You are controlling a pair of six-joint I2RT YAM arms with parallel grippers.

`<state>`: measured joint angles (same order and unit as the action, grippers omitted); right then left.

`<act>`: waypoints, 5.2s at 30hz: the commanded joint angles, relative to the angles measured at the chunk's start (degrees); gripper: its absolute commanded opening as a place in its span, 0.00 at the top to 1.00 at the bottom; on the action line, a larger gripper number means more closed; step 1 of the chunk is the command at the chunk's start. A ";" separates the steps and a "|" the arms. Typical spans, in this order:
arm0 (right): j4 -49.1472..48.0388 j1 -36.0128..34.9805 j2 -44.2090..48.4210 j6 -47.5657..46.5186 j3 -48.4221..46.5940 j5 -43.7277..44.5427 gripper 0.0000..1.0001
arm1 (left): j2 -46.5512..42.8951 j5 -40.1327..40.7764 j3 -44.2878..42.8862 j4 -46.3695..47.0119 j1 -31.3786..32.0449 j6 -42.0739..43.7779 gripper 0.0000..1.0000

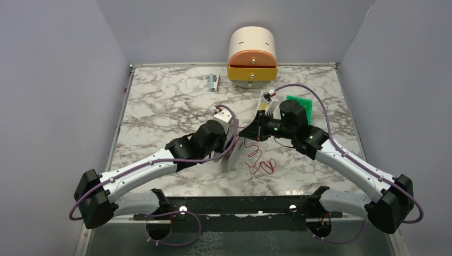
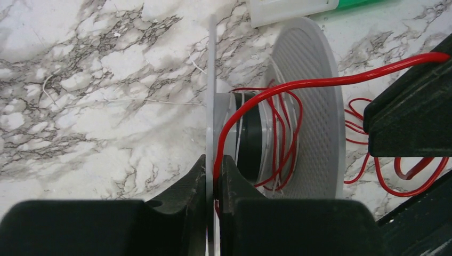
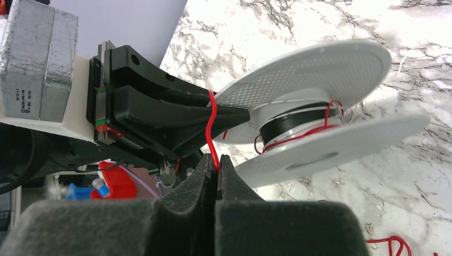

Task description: Wrap the cables

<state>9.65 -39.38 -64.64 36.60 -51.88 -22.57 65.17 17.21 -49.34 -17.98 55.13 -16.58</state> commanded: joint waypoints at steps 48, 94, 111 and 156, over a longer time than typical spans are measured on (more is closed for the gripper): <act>-3.93 -0.09 5.83 -8.65 15.02 18.88 0.24 | 1.67 -9.30 -18.04 -17.40 -9.79 7.13 1.00; -18.80 0.68 2.84 -9.97 14.88 39.69 0.99 | -6.84 -13.15 -18.35 -21.76 -9.79 6.39 1.00; -12.43 3.48 -2.66 -4.16 15.34 48.28 0.99 | -13.46 -18.89 -22.87 -23.72 -9.78 9.17 1.00; -60.84 -2.37 -5.01 -2.03 35.56 -6.03 0.79 | -15.13 -5.16 -16.27 4.03 -9.78 -8.42 1.00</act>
<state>-45.67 -40.62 -70.96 35.33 -16.93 -24.86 52.42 10.83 -66.19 -24.64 45.47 -22.68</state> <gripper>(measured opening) 0.182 0.056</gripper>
